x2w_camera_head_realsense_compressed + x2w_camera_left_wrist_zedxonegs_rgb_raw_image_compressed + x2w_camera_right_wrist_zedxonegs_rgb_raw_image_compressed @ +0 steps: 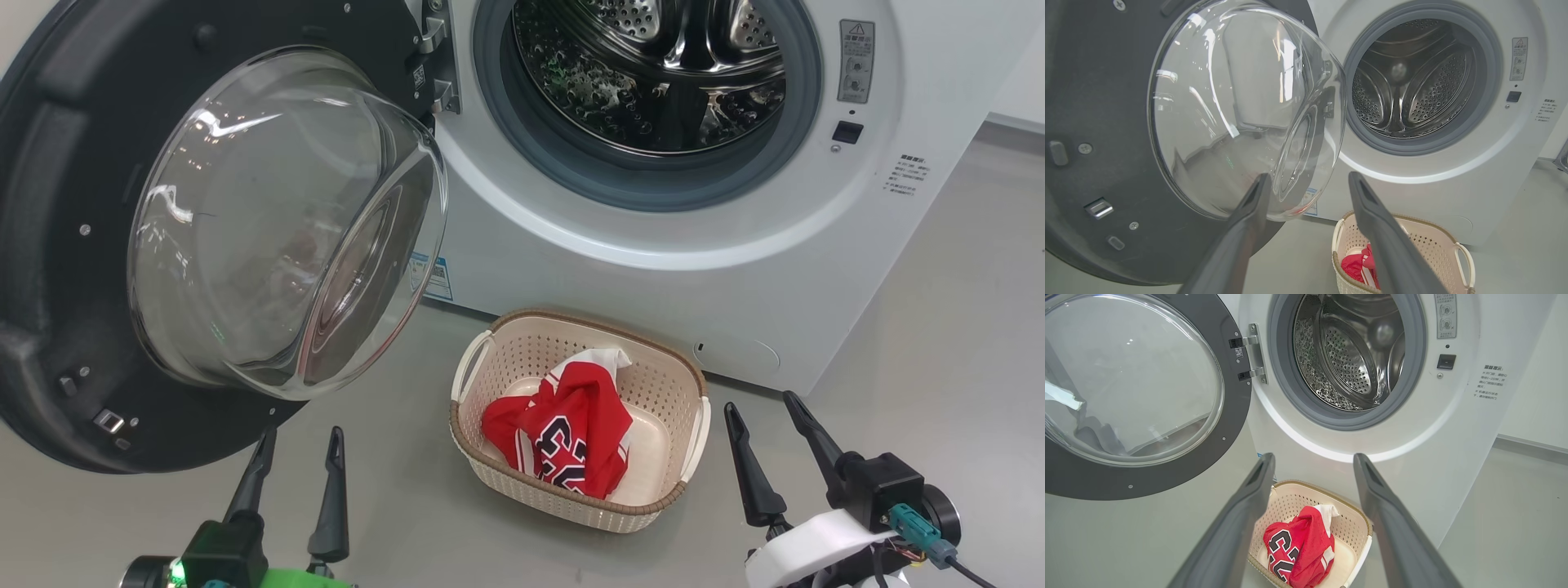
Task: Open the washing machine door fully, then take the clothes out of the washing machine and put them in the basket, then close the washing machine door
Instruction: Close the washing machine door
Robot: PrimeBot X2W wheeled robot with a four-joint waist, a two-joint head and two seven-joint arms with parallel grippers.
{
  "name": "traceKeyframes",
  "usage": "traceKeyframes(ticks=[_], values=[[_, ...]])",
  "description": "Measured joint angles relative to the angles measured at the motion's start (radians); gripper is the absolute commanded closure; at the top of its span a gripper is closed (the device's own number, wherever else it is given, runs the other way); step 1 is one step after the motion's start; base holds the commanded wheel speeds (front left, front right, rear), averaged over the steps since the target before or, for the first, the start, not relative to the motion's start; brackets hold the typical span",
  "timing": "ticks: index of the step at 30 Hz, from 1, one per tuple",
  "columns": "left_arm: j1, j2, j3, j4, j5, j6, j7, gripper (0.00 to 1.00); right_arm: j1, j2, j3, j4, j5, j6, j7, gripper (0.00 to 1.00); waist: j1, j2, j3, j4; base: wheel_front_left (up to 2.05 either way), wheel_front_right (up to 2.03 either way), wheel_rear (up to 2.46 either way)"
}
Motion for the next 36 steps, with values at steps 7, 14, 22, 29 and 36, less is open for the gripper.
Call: traceKeyframes(ticks=[7, 14, 22, 29, 36], values=[[0.004, 0.000, 0.001, 0.000, -0.002, 0.000, -0.004, 1.00, 0.000, 0.000, 0.000, -0.001, 0.000, 0.000, 0.004, 0.00, 0.0000, 0.0000, 0.003, -0.004, 0.00, 0.00, 0.00], [0.004, 0.000, 0.001, 0.000, -0.004, 0.001, -0.008, 1.00, -0.001, 0.000, 0.000, -0.001, 0.000, 0.000, 0.007, 0.00, 0.0000, 0.0000, 0.004, -0.003, 0.00, 0.00, 0.00], [0.004, -0.002, -0.005, -0.014, -0.093, -0.004, -0.009, 1.00, -0.001, 0.000, 0.000, -0.001, 0.000, 0.000, 0.007, 0.00, 0.0000, 0.0000, 0.004, -0.003, 0.00, 0.00, 0.00], [0.004, -0.003, -0.021, -0.079, -0.386, -0.074, -0.012, 1.00, -0.001, 0.000, 0.003, -0.001, 0.000, 0.000, 0.007, 0.00, 0.0000, 0.0000, 0.001, -0.004, 0.00, 0.00, 0.00], [0.006, -0.003, -0.039, -0.176, -0.774, -0.121, -0.025, 1.00, -0.001, -0.001, 0.004, -0.001, 0.000, 0.000, 0.007, 0.00, 0.0000, 0.0000, -0.001, -0.004, 0.00, 0.00, 0.00]])
